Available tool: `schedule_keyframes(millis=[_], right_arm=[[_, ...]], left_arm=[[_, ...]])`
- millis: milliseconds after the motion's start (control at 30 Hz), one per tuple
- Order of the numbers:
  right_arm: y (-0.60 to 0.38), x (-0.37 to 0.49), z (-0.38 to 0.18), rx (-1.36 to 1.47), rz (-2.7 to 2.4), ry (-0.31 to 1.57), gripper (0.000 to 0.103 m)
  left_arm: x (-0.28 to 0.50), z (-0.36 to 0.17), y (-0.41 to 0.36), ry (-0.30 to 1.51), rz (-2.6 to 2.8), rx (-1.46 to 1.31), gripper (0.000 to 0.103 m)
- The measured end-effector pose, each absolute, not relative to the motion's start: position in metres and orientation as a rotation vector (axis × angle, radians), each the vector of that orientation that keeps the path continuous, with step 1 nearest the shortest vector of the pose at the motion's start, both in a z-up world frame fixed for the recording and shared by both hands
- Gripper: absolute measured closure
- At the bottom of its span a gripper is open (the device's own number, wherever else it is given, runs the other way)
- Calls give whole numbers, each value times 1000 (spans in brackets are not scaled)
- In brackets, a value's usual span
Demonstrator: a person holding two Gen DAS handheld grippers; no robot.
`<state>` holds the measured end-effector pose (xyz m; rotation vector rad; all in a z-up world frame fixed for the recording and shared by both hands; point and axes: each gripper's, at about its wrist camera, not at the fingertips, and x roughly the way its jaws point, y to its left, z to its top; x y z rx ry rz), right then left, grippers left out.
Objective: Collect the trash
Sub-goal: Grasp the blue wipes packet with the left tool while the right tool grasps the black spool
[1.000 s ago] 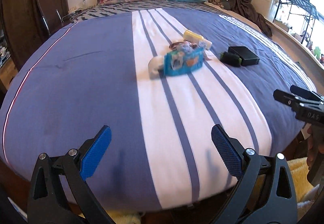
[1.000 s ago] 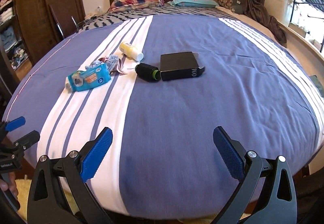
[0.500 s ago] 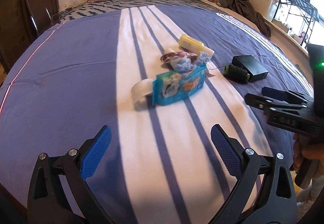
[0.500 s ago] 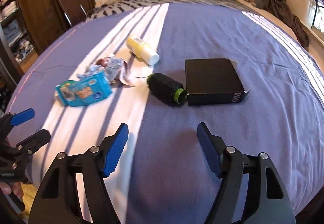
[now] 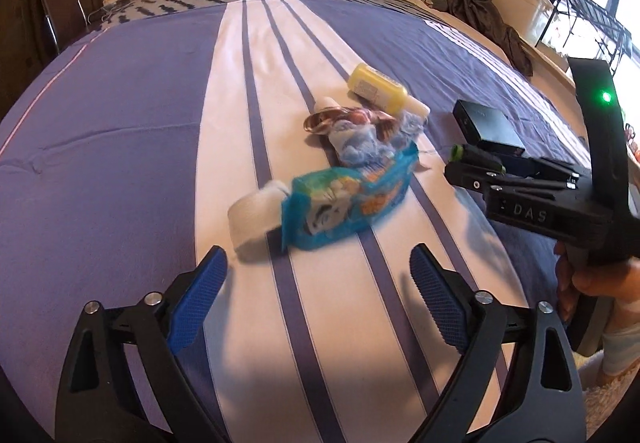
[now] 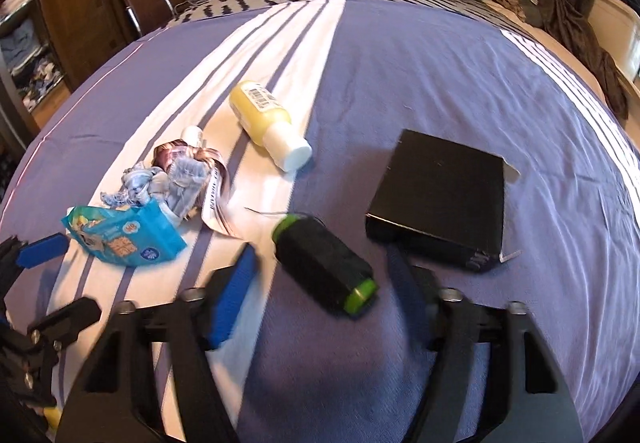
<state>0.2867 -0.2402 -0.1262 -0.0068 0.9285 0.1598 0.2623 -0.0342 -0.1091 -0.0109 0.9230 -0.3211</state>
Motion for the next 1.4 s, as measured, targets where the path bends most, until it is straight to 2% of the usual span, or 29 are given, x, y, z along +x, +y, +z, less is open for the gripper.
schedule_keyframes(millis=[167, 267, 333, 467, 533, 633, 967, 1400], right_arm=[[-240, 281, -126, -7, 186, 910, 56], [-242, 274, -126, 9, 205, 905, 56], [-246, 268, -126, 25, 210, 902, 56], [-251, 262, -126, 43, 212, 897, 56], [-252, 257, -125, 44, 210, 894, 56], [-255, 251, -123, 51, 208, 887, 57], [-270, 220, -118, 88, 183, 858, 57], [-257, 140, -98, 88, 220, 806, 57]], left_arm=[[272, -106, -38, 907, -355, -2, 23], [275, -103, -41, 895, -388, 2, 30], [279, -103, -43, 898, -406, 1, 44], [277, -102, -54, 899, -442, 25, 54], [275, -104, -63, 908, -461, 47, 74], [268, -106, -70, 909, -464, 69, 88], [235, -101, -78, 874, -464, 91, 94], [135, -87, -55, 834, -405, 58, 97]])
